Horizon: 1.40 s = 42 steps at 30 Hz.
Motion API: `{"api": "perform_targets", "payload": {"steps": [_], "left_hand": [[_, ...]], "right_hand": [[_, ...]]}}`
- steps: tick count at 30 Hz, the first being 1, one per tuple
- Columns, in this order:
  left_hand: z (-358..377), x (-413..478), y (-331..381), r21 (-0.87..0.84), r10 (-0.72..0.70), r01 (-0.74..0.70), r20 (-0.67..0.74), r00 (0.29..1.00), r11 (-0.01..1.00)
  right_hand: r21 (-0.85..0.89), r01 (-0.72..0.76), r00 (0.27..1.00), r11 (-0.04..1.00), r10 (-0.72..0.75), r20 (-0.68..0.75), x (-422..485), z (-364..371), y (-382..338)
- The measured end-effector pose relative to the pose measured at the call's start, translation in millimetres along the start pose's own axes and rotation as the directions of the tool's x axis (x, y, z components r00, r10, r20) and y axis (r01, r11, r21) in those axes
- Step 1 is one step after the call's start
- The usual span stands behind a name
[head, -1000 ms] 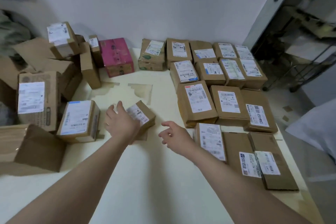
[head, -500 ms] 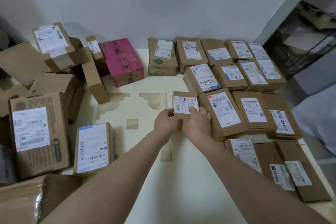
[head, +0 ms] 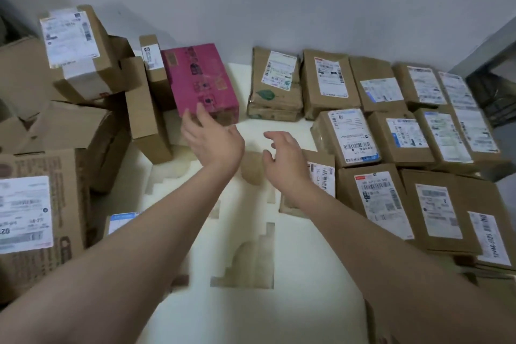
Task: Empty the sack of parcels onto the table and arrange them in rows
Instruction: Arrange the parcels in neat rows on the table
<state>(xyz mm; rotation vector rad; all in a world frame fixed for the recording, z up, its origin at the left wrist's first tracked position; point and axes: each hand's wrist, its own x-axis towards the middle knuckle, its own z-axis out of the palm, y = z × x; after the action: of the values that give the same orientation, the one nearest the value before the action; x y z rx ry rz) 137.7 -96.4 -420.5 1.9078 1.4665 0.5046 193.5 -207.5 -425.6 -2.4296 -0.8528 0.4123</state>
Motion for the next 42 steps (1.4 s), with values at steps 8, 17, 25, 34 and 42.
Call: {"api": "perform_targets", "payload": {"steps": [8, 17, 25, 34, 42], "left_hand": [[-2, 77, -7, -0.094, -0.186, 0.196, 0.108, 0.977, 0.976], [3, 66, -1, -0.473, -0.254, 0.400, 0.343, 0.904, 0.785], [-22, 58, 16, -0.534, -0.230, 0.310, 0.213, 0.950, 0.787], [-10, 74, 8, -0.405, 0.041, 0.056, 0.226, 0.973, 0.913], [4, 88, 22, -0.465, 0.133, 0.007, 0.268, 0.954, 0.886]], "right_hand": [[0.545, -0.271, 0.962, 0.794, 0.200, 0.188, 85, 25, -47], [0.787, -0.198, 0.973, 0.584, 0.215, 0.085, 80, 15, -49], [0.895, -0.189, 0.974, 0.405, 0.193, 0.118, 63, 7, -73], [0.809, -0.235, 0.959, 0.539, 0.264, 0.103, 74, 12, -67], [0.785, -0.231, 0.961, 0.574, 0.260, 0.093, 95, 20, -55]]}}
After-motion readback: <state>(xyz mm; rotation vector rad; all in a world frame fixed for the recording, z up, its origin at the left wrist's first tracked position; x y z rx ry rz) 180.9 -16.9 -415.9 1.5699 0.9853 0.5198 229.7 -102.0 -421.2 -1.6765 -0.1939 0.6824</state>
